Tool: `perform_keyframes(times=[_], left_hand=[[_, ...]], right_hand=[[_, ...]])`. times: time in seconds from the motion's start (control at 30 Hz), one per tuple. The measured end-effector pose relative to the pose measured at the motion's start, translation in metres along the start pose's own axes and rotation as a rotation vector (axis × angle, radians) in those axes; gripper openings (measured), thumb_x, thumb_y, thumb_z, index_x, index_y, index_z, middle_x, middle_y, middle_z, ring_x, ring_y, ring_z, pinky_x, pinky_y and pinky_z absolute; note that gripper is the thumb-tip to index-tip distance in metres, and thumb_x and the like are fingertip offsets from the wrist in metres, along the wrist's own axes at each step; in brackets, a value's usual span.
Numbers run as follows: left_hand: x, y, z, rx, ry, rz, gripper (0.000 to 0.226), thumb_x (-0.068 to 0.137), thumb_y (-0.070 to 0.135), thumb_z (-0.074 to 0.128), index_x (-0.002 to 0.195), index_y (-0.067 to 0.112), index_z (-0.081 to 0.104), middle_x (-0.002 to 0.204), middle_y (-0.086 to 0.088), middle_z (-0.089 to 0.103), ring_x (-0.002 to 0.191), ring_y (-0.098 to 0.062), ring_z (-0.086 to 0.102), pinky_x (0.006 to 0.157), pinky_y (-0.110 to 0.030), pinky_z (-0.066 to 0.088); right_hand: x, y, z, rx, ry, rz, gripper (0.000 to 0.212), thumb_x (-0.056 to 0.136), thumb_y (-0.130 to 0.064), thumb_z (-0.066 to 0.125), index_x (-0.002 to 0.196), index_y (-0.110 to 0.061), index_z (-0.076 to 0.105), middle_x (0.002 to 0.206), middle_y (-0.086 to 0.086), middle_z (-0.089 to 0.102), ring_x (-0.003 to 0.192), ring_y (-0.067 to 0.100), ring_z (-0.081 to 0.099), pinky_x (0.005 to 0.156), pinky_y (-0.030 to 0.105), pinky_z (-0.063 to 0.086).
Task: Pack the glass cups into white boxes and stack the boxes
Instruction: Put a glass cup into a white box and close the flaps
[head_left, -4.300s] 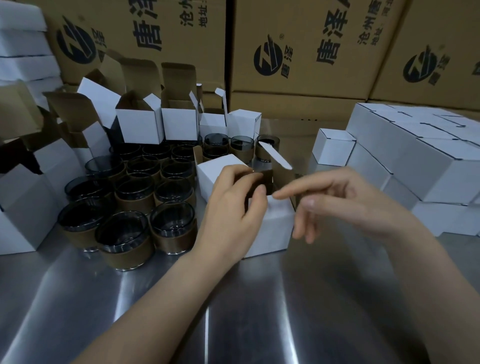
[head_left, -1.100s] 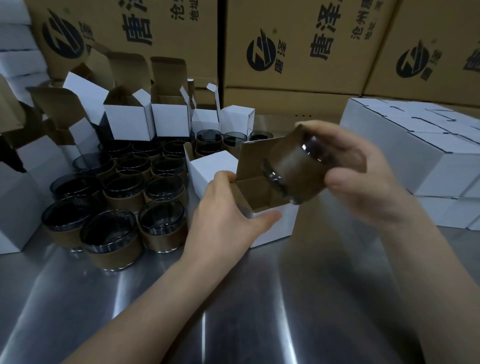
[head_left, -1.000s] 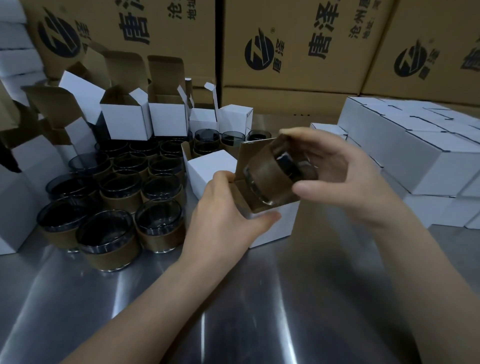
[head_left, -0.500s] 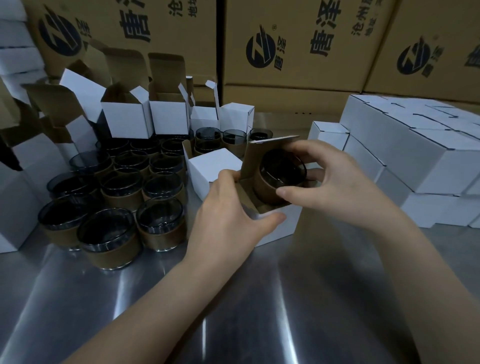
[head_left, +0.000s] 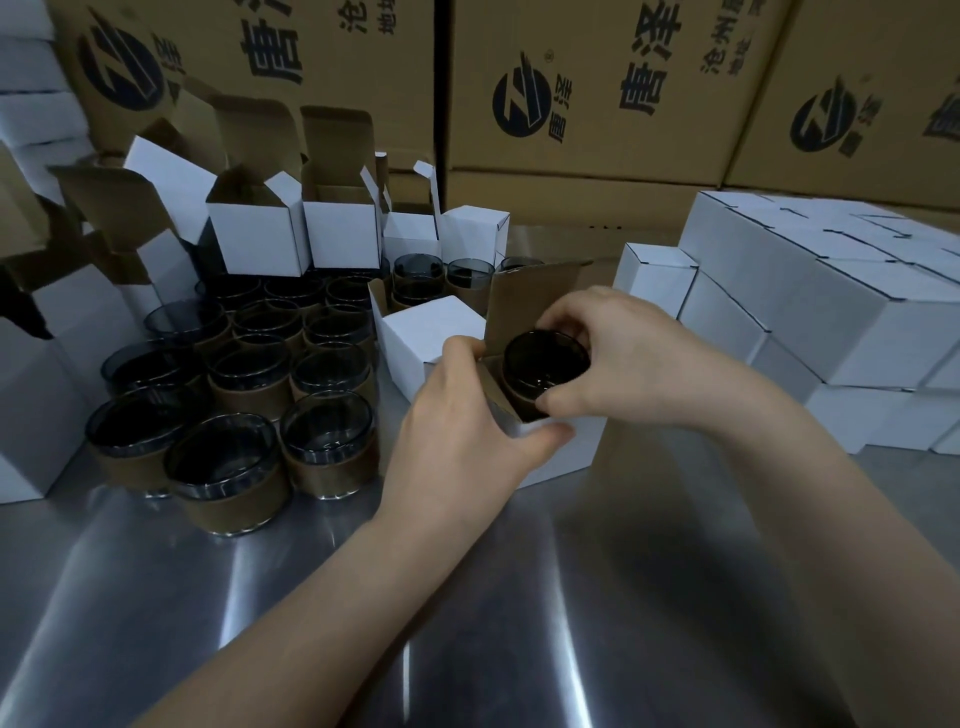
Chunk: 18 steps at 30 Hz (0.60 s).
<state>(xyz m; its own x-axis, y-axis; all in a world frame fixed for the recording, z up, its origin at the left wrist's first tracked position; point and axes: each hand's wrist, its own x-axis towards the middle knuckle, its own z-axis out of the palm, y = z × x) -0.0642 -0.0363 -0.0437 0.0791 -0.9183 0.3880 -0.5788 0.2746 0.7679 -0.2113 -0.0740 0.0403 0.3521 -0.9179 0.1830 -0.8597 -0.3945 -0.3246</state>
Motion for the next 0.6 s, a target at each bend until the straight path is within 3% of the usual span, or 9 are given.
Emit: perform_keyframes(times=[0.13, 0.23, 0.4, 0.6], left_hand=[[0.0, 0.0, 0.0, 0.021, 0.001, -0.001, 0.066, 0.062, 0.057, 0.081, 0.106, 0.037, 0.036, 0.105, 0.008, 0.057, 0.097, -0.013, 0.059, 0.078, -0.036, 0.054], [0.0, 0.0, 0.0, 0.033, -0.004, -0.003, 0.066, 0.063, 0.059, 0.08, 0.106, 0.038, 0.034, 0.107, 0.009, 0.056, 0.098, -0.013, 0.058, 0.081, -0.038, 0.054], [0.0, 0.0, -0.001, 0.048, -0.01, -0.006, 0.068, 0.064, 0.06, 0.079, 0.109, 0.036, 0.035, 0.11, 0.008, 0.056, 0.102, -0.015, 0.058, 0.083, -0.039, 0.054], [0.0, -0.002, 0.001, 0.047, -0.017, 0.008, 0.077, 0.066, 0.058, 0.08, 0.12, 0.036, 0.031, 0.119, 0.007, 0.055, 0.11, -0.017, 0.057, 0.088, -0.041, 0.053]], right_hand=[[0.006, -0.015, -0.009, -0.147, -0.133, 0.05, 0.047, 0.065, -0.03, 0.077, 0.106, -0.012, 0.063, 0.097, 0.004, 0.063, 0.088, 0.02, 0.059, 0.068, 0.035, 0.052], [0.014, -0.023, -0.013, -0.221, -0.242, 0.093, 0.044, 0.065, -0.031, 0.079, 0.101, -0.009, 0.067, 0.093, 0.009, 0.067, 0.083, 0.022, 0.064, 0.059, 0.031, 0.049], [0.026, -0.032, -0.018, -0.329, -0.372, 0.113, 0.047, 0.066, -0.04, 0.085, 0.098, -0.016, 0.06, 0.084, -0.002, 0.059, 0.075, 0.016, 0.058, 0.054, 0.026, 0.043], [0.031, -0.041, -0.012, -0.425, -0.418, 0.123, 0.047, 0.071, -0.036, 0.084, 0.099, -0.016, 0.052, 0.078, -0.002, 0.05, 0.066, 0.014, 0.048, 0.049, 0.024, 0.036]])
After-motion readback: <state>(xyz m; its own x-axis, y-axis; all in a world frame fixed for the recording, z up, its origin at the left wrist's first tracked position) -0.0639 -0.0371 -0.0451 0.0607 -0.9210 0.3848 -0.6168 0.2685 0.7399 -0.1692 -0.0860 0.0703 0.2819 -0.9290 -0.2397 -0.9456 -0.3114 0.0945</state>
